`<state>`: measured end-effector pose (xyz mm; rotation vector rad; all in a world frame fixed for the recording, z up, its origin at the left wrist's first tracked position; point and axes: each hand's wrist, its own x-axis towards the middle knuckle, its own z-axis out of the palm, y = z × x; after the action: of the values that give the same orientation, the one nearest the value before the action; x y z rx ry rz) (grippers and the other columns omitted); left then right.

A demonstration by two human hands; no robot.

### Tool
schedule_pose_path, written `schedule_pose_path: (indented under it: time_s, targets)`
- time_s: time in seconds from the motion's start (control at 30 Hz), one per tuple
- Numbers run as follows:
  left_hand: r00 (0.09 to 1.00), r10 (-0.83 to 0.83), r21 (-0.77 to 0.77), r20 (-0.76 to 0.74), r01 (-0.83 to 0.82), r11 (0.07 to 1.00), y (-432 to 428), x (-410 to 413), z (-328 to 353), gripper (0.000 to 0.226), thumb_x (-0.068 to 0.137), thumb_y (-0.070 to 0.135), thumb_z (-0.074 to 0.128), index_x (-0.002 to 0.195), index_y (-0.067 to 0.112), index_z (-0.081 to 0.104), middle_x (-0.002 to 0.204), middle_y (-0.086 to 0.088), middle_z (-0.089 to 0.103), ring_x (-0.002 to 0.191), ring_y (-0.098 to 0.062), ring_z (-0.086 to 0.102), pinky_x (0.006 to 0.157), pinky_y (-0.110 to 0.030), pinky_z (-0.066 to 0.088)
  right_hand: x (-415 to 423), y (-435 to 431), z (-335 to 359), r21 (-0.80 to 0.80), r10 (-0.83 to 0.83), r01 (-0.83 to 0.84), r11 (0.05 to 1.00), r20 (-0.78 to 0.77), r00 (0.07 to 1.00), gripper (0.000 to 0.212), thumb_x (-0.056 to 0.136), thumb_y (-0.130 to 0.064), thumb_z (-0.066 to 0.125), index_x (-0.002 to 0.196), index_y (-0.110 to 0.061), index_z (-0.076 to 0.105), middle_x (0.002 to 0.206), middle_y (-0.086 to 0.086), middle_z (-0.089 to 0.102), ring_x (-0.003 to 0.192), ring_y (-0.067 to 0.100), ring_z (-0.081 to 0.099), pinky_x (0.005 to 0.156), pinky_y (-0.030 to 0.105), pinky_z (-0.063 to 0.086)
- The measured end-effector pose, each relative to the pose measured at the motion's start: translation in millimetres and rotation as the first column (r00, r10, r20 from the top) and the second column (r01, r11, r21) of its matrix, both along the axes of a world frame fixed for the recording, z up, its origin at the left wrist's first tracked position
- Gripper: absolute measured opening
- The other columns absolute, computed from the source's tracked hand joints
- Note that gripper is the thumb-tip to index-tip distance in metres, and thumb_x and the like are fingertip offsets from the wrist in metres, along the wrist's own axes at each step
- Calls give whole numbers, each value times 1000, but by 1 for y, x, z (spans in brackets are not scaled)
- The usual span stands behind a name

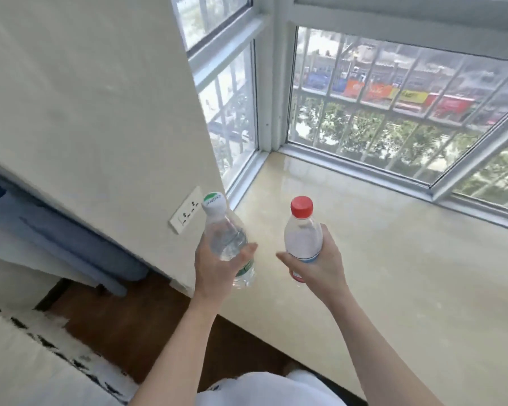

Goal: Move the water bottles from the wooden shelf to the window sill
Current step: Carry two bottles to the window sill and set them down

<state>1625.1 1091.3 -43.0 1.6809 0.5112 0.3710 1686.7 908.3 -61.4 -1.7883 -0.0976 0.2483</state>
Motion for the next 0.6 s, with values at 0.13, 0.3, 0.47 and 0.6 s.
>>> schedule_pose_path:
  time_s: [0.13,0.3,0.47,0.6]
  targets:
    - [998,-59,-45,-28,58,997,-32,37,-6,59,55,41,86,108,29,62,110,2,70,108,-13,66,95,-33,51,24,-43,-14,10,-88,89,996,-40,995,54,61,-35,91,98,-29,51,80,1,59,65,28,55,57,41,49]
    - [994,-108,-105,-17,105,989,-60,72,-28,63,61,18,91,116,8,61,113,-2,69,106,-11,67,87,-23,52,45,-83,-25,27,-227,229,973,-67,972,58,61,-35,91,96,-24,47,87,19,57,63,30,50,53,37,44]
    - [981,-189,-131,-46,182,975,-72,105,-61,70,56,27,88,116,4,61,107,22,66,111,-18,64,97,-35,50,63,-106,-43,42,-305,309,950,-78,949,53,69,-10,91,105,-14,52,80,2,58,59,13,53,50,25,45]
    - [951,-277,-78,-141,268,960,-70,129,-98,64,60,16,88,118,11,61,99,32,66,101,1,64,87,-18,47,74,-108,-88,43,-362,368,929,-107,926,54,66,-16,92,109,-18,58,89,0,64,73,13,60,59,21,50]
